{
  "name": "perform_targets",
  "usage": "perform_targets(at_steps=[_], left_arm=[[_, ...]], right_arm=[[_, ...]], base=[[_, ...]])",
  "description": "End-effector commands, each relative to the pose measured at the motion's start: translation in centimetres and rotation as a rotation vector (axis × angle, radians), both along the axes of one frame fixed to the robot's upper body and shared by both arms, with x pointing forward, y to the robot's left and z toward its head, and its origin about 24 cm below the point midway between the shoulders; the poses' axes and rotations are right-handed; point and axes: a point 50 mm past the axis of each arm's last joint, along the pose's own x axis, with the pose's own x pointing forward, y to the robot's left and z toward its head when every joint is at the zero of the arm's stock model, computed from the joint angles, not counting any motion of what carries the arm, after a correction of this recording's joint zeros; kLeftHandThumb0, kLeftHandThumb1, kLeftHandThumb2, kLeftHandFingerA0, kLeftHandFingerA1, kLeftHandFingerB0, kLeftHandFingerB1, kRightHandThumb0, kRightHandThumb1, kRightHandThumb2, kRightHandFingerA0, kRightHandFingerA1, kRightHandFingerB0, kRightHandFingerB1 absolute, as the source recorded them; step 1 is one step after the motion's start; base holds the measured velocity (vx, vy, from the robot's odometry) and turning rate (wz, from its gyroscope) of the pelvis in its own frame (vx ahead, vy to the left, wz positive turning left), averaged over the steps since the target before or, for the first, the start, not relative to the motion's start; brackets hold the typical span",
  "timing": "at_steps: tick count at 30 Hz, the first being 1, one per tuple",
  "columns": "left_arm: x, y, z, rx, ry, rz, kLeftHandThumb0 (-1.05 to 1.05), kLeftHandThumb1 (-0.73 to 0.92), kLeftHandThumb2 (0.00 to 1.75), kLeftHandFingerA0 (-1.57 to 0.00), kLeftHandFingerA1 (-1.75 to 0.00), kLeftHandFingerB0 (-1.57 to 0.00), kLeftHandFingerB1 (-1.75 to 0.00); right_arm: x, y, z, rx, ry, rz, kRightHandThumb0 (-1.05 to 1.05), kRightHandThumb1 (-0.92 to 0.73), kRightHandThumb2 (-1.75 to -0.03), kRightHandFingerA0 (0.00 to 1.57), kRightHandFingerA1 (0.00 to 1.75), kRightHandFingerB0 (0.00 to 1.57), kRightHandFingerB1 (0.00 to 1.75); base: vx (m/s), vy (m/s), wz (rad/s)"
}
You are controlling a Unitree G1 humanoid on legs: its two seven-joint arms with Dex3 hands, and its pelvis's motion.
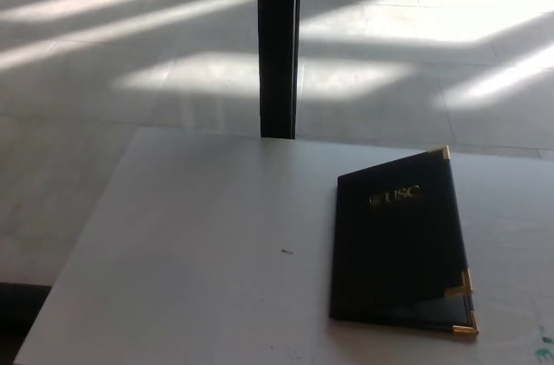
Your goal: There is a diary kept infront of the robot and the robot uses its right hand to grab its cover and puses it to the left to open it.
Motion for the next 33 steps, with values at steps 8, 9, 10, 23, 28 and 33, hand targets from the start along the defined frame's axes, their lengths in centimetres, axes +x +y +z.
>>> perform_targets(at_steps=[8,9,10,23,28,33], left_arm=[[-0.6,2.3,3.0,-0.129,-0.294,0.199,-0.59,0.79,0.63,-0.23,-0.42,-0.24,-0.41],[-0.6,2.3,3.1,-0.128,-0.294,0.196,-0.59,0.79,0.63,-0.23,-0.42,-0.24,-0.41],[-0.5,2.3,3.0,-0.137,-0.299,0.213,-0.57,0.79,0.63,-0.23,-0.42,-0.23,-0.40],[-0.8,2.6,3.3,-0.130,-0.307,0.202,-0.57,0.79,0.63,-0.24,-0.43,-0.23,-0.41],[-0.8,2.5,3.4,-0.132,-0.300,0.197,-0.57,0.80,0.64,-0.25,-0.42,-0.23,-0.40],[-0.8,2.6,3.0,-0.135,-0.291,0.217,-0.59,0.78,0.63,-0.25,-0.42,-0.23,-0.40]], right_arm=[[3.5,-6.7,12.0,-0.087,-0.688,-0.325,-0.87,-0.92,-0.72,0.49,0.70,0.32,0.59],[4.9,-6.6,13.7,-0.101,-0.759,-0.320,-0.87,-0.92,-0.72,0.49,0.70,0.32,0.59],[5.7,-6.4,14.6,-0.098,-0.800,-0.307,-0.90,-0.92,-0.70,0.55,0.72,0.37,0.60],[16.8,5.7,19.1,0.101,-0.966,0.072,-0.83,-0.91,-0.67,0.35,0.47,0.28,0.41],[18.7,9.9,17.6,0.223,-0.907,0.131,-0.79,-0.92,-0.73,0.34,0.47,0.25,0.40],[19.8,13.1,15.4,0.283,-0.821,0.198,-0.83,-0.92,-0.74,0.29,0.45,0.21,0.38]], base=[[0.00,0.000,0.00],[0.00,0.000,0.00],[0.00,0.000,0.00],[0.00,0.000,0.00],[0.00,0.000,0.00],[0.00,0.000,0.00]])
